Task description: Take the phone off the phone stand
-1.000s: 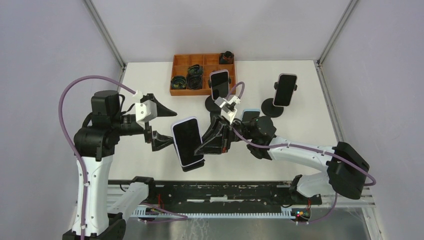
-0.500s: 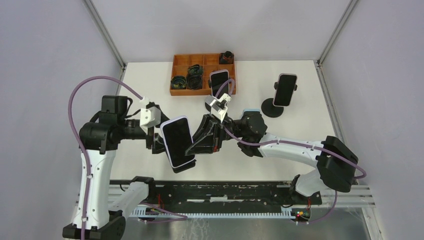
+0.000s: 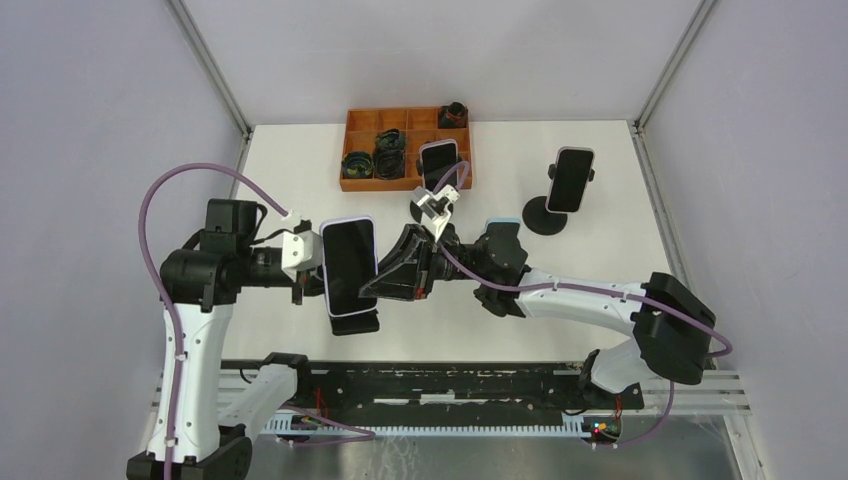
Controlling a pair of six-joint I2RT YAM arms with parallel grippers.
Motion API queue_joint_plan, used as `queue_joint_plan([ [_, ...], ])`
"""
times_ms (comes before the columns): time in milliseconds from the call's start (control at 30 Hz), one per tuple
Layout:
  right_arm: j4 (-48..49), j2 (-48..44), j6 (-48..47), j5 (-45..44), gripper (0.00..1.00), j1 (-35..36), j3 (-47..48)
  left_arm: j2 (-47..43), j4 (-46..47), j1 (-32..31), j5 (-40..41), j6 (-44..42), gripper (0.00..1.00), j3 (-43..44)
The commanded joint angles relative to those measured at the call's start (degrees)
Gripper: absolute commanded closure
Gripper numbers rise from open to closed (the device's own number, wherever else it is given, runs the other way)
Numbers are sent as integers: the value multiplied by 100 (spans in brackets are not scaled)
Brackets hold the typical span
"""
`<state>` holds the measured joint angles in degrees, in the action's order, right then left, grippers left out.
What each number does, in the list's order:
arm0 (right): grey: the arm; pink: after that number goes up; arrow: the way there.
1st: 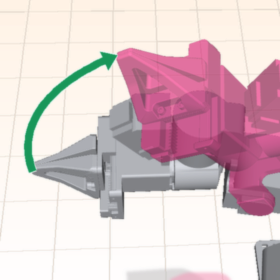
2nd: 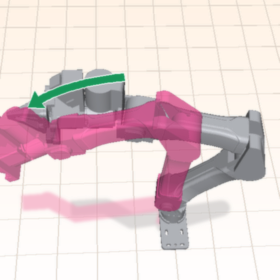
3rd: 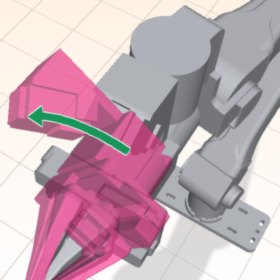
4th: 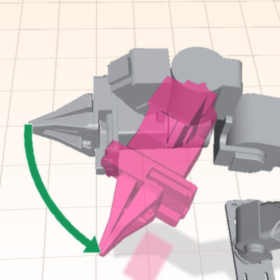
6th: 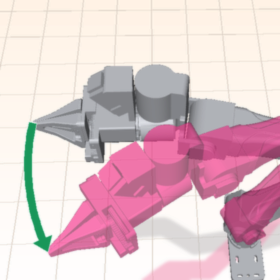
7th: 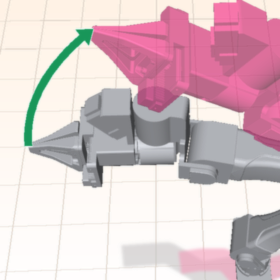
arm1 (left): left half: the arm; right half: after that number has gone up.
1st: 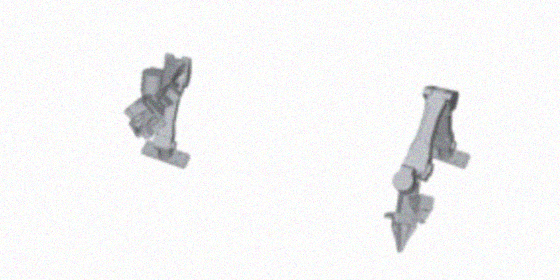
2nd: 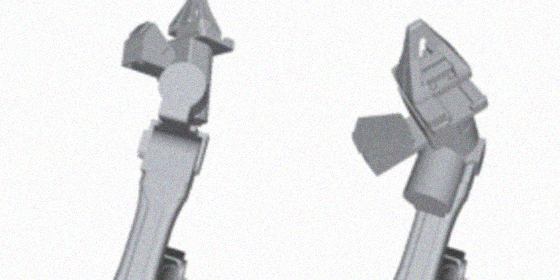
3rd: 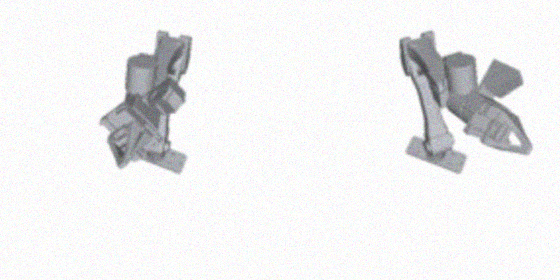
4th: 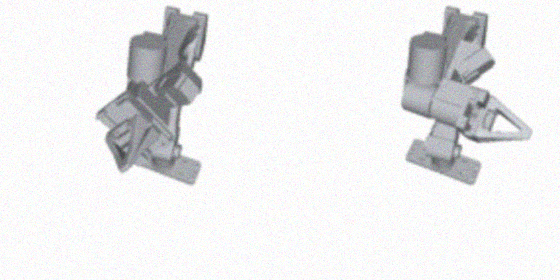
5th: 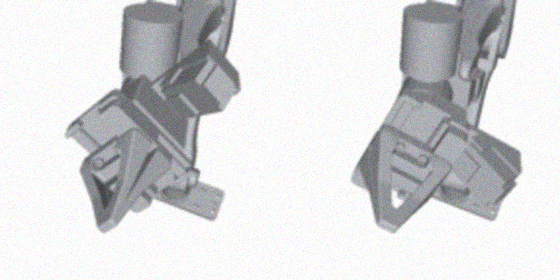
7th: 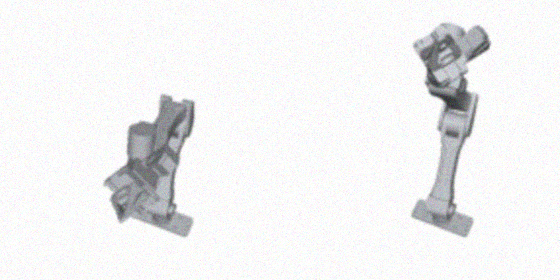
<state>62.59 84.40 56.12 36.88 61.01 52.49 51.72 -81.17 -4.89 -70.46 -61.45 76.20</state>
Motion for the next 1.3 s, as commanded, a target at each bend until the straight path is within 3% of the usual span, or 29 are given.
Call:
queue_joint_plan([
  [0,-106,-338,-380,-605,97,49,-79,-80,-277,-13,-40,-605,98,-66],
  [67,-272,-388,-448,-740,92,46,-123,-116,-275,-12,-34,-687,98,-116],
  [133,-353,-418,-490,-796,81,27,-142,-125,-277,-12,-31,-793,98,-139],
  [433,-875,-462,-689,-1170,60,-71,-15,-279,-277,-26,180,-1265,98,-392],
  [667,-986,-361,-709,-1344,53,-64,57,-331,-274,-39,386,-1369,98,-514],
  [767,-1249,-343,-838,-1404,41,-62,129,-312,-277,-48,394,-1322,98,-547],
  [833,-1268,-378,-870,-1518,44,-64,73,-314,-277,-56,372,-1297,98,-590],
  [967,-1069,-417,-822,-1592,60,-68,-33,-321,-277,-66,285,-1206,98,-657],
  [1267,-1261,-1138,-866,-1710,61,-374,-419,-293,-277,-72,189,-1153,98,-779],
])
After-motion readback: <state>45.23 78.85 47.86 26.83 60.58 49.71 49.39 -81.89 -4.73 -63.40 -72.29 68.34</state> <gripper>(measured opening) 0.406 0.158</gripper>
